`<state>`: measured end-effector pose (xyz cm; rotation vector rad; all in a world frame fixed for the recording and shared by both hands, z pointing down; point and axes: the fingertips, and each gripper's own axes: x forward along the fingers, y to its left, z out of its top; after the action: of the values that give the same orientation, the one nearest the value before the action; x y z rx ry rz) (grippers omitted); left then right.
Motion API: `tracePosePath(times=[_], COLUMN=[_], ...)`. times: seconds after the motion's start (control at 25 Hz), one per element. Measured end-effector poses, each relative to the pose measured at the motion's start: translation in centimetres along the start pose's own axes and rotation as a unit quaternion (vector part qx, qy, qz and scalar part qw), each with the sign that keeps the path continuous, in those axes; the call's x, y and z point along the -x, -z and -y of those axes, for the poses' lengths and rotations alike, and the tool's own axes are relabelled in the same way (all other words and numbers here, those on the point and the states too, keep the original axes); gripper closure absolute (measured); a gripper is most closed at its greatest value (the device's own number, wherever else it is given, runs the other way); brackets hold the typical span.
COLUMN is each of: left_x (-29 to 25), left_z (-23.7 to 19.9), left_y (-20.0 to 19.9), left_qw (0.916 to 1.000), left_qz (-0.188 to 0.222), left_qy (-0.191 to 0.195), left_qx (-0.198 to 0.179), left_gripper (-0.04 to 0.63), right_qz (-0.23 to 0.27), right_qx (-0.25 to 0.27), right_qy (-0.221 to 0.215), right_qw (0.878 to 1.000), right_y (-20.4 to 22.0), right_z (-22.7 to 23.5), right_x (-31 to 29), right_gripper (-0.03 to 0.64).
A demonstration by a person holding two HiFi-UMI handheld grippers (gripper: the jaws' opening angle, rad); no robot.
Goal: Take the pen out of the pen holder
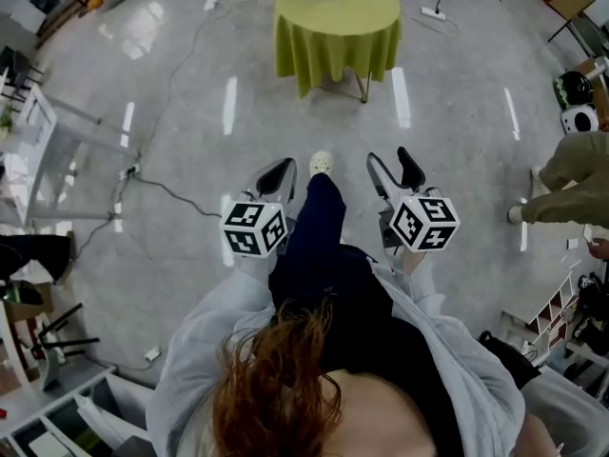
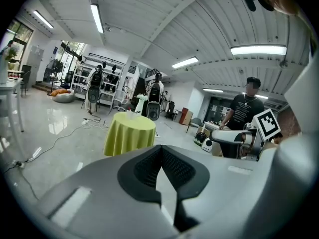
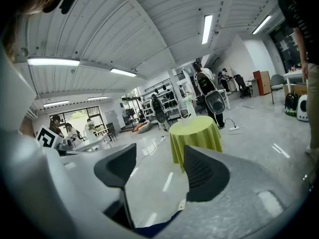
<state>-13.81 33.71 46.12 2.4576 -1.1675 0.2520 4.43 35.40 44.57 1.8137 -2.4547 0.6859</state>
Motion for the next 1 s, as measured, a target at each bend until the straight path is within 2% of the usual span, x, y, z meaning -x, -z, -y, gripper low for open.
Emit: tracePosePath(times=[0.24, 0.44, 1.0], left_x=[-2.5, -6.1, -17.3], left_z=[-1.6, -3.6, -11.7], left_y=[-1.1, -3.2, -14.2], left_qw=[1.0, 0.9998, 0.9995], left_qz=[0.0, 0.005, 0.024], left_qy=[-0.006, -0.012, -0.017], left_qx=[0.005, 0.011, 0.008], left_gripper=[0.581, 0.581, 0.581], right_qz=[-0.009, -0.01, 0.005], right_qx=[0.006, 0.01, 0.022], right_qy=[-0.003, -0.004, -0.003], right_qw=[1.0, 1.0, 1.0], right_y=[-0.7, -3.0, -13.6], right_z=[1.1, 2.9, 6.7], right_x=[-2.5, -6.3, -20.3], right_gripper=[0.344, 0.347, 0.341])
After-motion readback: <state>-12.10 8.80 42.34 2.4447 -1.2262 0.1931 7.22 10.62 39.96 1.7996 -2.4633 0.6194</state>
